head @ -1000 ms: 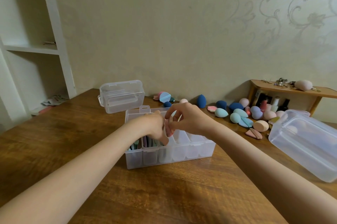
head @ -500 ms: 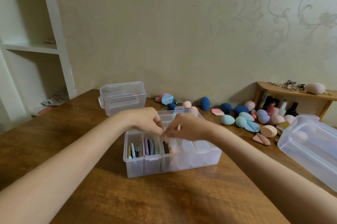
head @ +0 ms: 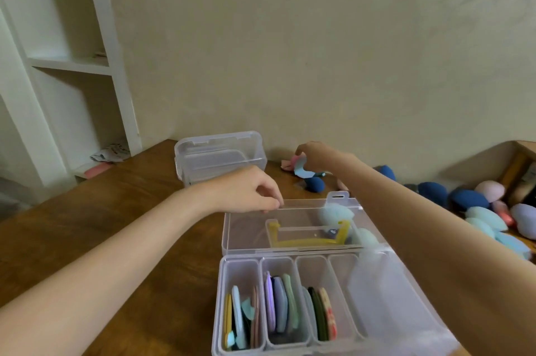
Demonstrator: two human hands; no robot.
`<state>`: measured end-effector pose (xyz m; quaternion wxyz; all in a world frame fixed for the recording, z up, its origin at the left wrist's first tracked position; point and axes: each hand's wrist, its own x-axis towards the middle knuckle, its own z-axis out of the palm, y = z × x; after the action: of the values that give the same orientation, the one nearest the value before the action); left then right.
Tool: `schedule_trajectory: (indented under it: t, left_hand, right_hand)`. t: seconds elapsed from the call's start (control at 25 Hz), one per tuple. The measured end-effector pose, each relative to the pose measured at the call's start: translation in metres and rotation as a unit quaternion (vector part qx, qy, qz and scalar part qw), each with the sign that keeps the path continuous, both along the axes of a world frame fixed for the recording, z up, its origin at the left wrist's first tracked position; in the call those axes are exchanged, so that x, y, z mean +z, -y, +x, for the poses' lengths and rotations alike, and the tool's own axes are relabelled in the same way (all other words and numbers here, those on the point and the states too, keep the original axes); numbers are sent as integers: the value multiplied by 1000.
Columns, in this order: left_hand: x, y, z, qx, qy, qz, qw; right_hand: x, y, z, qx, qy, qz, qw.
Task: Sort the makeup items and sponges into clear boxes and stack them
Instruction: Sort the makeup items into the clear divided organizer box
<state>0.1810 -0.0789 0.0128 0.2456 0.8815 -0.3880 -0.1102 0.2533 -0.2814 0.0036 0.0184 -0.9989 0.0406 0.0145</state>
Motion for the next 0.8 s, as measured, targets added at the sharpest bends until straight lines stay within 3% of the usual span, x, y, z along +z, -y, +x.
schedule_trajectory:
  t: [0.12,0.24,0.4,0.48,0.6,0.68,0.8]
  left_hand:
    - [-5,2,7,-4,-8,-14,1000]
    - [-3,2,4,4,-17,-39,999]
    - [7,-3,-16,1,-13,-73,997]
    - [12,-3,-34,-29,-43,-68,996]
    - [10,5,-68,-79,-52,31,995]
    - [3,9,-83,-87,-27,81,993]
    - [-5,11,-92,-74,14,87,993]
  right_hand:
    - [-17,3,10,-5,3,10,1000]
    - [-12,7,0,-2,75,5,997]
    - [28,9,-47,-7,188,77,979]
    - [49,4,-88,10,172,139,975]
    - [64,-12,-159,16,82,212,974]
    - [59,-23,-197,33,47,170,984]
    - [35,-40,-233,67,42,55,995]
